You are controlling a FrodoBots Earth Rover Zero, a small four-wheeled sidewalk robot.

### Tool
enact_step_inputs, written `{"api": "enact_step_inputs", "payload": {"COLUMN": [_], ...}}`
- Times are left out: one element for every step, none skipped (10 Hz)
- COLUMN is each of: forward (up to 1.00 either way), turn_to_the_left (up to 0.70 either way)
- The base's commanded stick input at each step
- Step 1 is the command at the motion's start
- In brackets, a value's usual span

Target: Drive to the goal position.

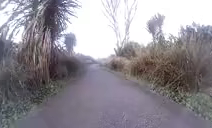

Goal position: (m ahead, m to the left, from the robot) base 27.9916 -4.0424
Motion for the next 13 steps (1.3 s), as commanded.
{"api": "enact_step_inputs", "payload": {"forward": [0.7, 0.7, 0.7, 0.7, 0.7, 0.7, 0.7, 0.7, 0.7, 0.7, 0.7, 0.7, 0.7], "turn_to_the_left": [0.0, 0.0, 0.0, 0.0, 0.0, -0.08, -0.2, -0.33, -0.35, -0.35, -0.35, -0.35, -0.35]}}
